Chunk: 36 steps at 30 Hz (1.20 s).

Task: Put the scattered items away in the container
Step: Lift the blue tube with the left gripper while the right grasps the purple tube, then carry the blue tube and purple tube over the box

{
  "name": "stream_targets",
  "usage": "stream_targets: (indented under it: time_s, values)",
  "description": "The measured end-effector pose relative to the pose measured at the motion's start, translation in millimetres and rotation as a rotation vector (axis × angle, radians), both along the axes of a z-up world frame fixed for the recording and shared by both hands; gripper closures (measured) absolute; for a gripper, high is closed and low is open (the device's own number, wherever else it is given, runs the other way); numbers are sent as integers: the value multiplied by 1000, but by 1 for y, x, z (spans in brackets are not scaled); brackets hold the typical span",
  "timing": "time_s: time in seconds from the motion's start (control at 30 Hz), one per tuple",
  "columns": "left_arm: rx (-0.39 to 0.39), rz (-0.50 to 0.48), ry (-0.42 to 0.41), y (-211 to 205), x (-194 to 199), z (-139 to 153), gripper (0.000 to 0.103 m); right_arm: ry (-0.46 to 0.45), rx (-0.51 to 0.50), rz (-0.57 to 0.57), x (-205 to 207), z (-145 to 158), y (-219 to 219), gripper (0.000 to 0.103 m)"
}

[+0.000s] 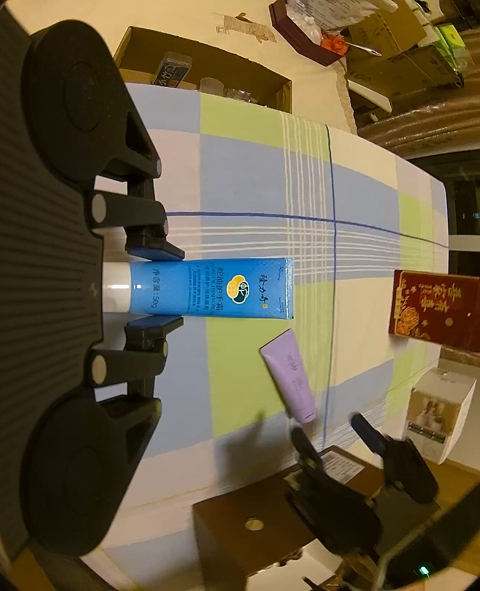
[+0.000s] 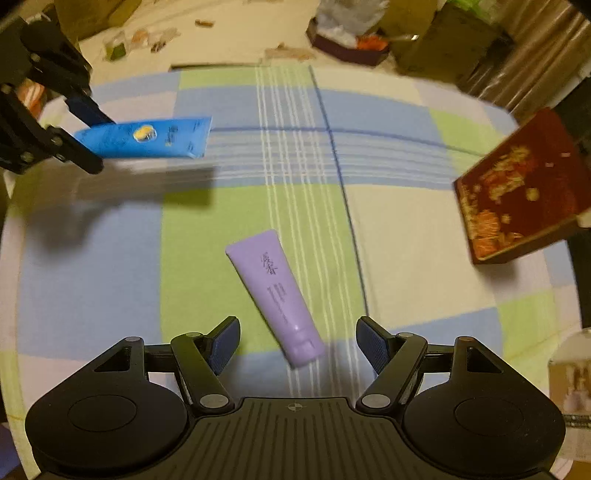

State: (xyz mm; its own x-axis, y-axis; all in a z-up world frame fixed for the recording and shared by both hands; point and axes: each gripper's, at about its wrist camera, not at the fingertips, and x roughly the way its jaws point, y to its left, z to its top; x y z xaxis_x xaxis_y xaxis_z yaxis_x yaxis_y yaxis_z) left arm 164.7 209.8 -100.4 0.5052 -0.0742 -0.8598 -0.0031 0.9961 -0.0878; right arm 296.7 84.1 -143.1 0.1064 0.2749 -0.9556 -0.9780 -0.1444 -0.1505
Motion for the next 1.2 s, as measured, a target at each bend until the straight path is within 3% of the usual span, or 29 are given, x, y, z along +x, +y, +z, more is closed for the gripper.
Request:
stream_targets:
  time_s: [0.3,0.4,0.47,0.57,0.77,0.9,1.03,1.2]
  values:
    - [-30,19,2,5,8,-5,78,18,-44,-57,10,-35,20,27]
    - [-47,29,5,7,9,-7,78,53,-59,-86,12,-37,24,43]
    - [-45,32,7,7,9,-8,78,71,-61,-126,14,-38,26,44]
    - [-49,37,11,6,10,-9,78,124,-81,-191,14,-36,28,63]
    - [-60,46,11,3,10,-7,78,75,-110,-305,1,-31,35,69]
    - [-68,64,7,4,6,-2,78,97,-56,-380,-4,-18,28,69]
    - [-66,82,-4,5,1,8,78,180,60,-455,-7,9,12,69]
    - [-55,66,-49,-7,0,31,78,216,181,-513,-14,45,-16,69]
